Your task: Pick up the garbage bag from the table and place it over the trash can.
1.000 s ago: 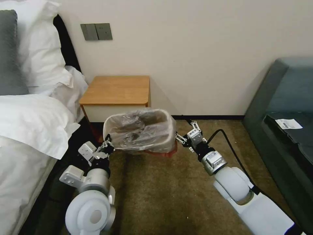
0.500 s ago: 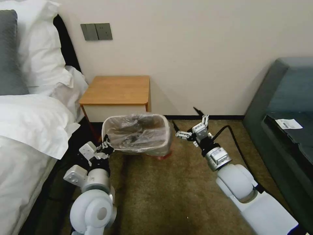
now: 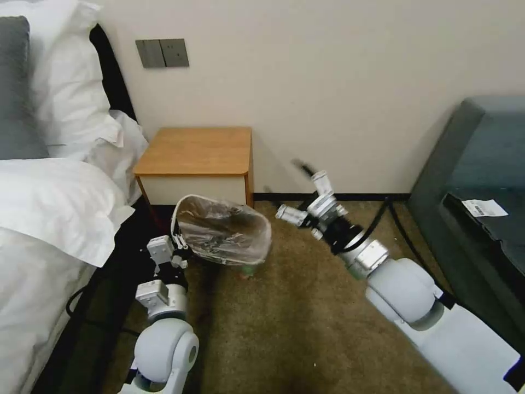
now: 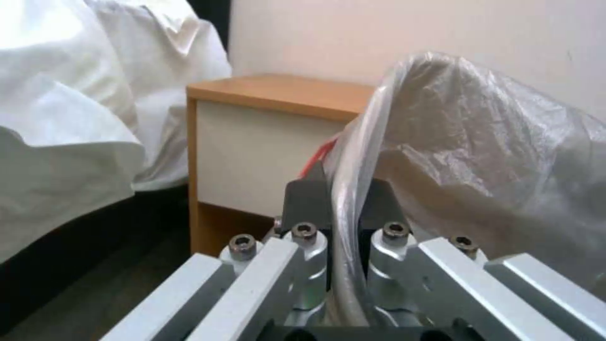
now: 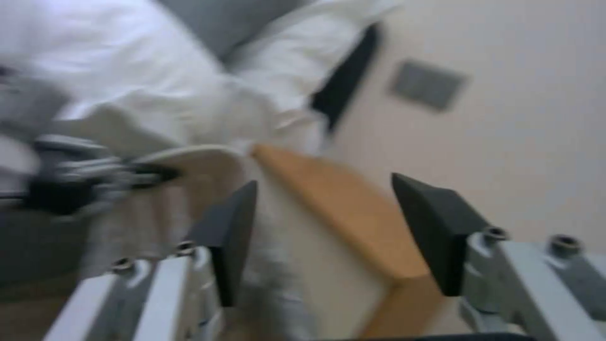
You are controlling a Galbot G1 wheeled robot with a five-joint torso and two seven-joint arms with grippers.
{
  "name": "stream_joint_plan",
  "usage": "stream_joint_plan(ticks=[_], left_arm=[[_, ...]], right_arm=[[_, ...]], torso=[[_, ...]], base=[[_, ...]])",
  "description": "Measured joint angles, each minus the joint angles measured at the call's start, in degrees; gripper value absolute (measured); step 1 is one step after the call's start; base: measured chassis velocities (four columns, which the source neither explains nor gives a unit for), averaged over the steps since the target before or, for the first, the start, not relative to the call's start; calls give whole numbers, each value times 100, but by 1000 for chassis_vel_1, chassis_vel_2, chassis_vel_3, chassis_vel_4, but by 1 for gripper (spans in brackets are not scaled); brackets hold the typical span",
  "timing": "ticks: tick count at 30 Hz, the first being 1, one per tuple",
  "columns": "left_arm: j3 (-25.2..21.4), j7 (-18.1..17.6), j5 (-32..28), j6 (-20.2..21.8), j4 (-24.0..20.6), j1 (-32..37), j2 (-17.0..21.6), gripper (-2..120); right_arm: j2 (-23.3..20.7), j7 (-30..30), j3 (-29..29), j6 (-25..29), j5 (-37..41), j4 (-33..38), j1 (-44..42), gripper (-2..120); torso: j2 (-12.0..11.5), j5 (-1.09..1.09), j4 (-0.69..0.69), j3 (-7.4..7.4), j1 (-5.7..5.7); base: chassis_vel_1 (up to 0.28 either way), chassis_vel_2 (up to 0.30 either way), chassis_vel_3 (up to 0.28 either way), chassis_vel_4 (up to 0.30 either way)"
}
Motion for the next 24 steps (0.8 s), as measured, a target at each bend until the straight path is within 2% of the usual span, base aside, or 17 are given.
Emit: stream_joint_plan(ticks=[3, 4, 10, 12, 15, 24], left_arm=[[42, 2, 86, -16, 70, -8, -48, 3], [42, 2, 86, -16, 70, -8, -48, 3], [86, -3, 230, -85, 191, -9, -139, 3], [88, -5, 256, -100, 203, -10, -144, 3], [95, -18, 320, -122, 226, -19, -147, 3], [113, -25, 481, -152, 268, -38, -184, 3]], right_arm=[[62, -167, -647, -406, 700, -362, 805, 41], [62, -167, -647, -406, 700, -362, 805, 41], [459, 485, -1514, -1047, 1824, -645, 1493, 18], [501, 544, -1641, -1126, 1928, -692, 1575, 15], [622, 710, -2128, -1416, 2150, -985, 1914, 0], [755, 850, -2864, -1877, 2144, -1456, 2601, 0]], torso=[[0, 0, 1, 0, 0], [0, 0, 1, 0, 0], [0, -1, 2, 0, 0], [0, 0, 2, 0, 0], [0, 0, 1, 0, 0], [0, -1, 1, 0, 0]], base=[[0, 0, 0, 0], [0, 0, 0, 0], [0, 0, 0, 0], [0, 0, 0, 0], [0, 0, 0, 0], [0, 0, 0, 0]])
